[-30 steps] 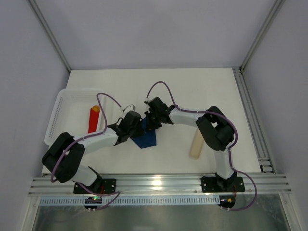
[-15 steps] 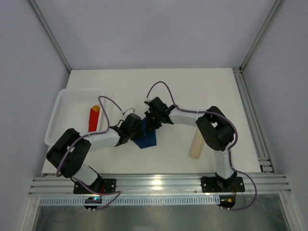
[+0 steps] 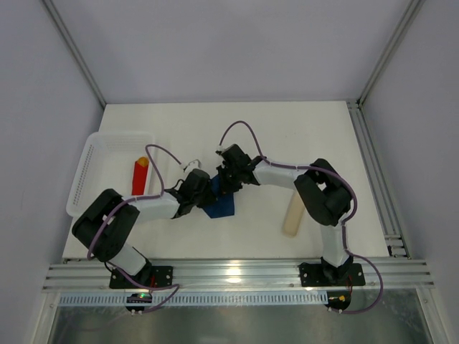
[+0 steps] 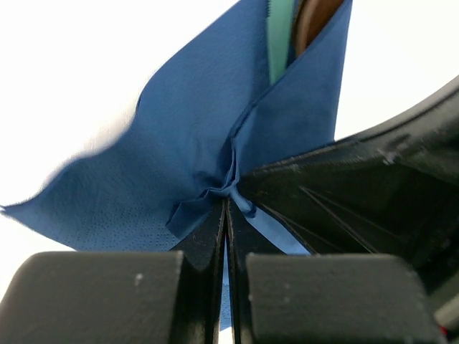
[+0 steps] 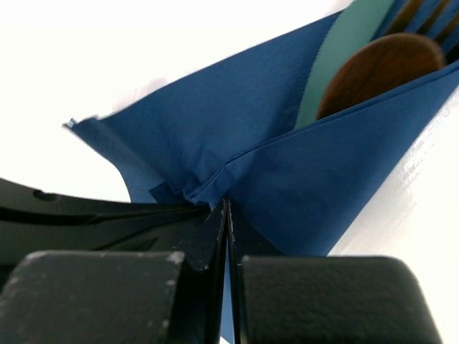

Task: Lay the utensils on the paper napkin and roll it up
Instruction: Roll the napkin at the center of the board.

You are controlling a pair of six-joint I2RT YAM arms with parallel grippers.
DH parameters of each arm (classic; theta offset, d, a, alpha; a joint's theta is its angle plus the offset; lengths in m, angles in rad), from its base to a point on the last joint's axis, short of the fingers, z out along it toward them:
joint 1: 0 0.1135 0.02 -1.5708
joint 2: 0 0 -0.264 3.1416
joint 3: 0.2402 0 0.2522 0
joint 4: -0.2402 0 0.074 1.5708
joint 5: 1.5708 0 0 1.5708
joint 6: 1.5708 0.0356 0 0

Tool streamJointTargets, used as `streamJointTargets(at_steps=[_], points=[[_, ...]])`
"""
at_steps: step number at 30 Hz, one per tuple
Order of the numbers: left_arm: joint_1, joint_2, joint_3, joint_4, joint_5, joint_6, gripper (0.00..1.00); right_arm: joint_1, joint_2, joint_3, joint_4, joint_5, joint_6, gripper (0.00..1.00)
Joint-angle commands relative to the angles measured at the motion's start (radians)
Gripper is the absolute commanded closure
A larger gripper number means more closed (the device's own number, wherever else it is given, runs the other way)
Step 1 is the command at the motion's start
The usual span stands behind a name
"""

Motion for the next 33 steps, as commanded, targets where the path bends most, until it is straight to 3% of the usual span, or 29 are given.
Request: streamJointTargets(at_steps=[1,12,33], points=[[0.004,0.017,-0.034,0.008,-0.006,-0.012,1.0,0.014,-0.095,-0.014,-0.013,0.01,-0.011,0.96],[0.006,-0.005,-0.05,0.008,0.011,-0.018,1.0,0.023,-0.195,-0.109,0.006,0.015,0.0,0.96],[0.004,-0.005,-0.055,0.018,0.033,-0.026,1.0,0.049,-0.201,-0.257,0.18,-0.111,0.027,0.96]])
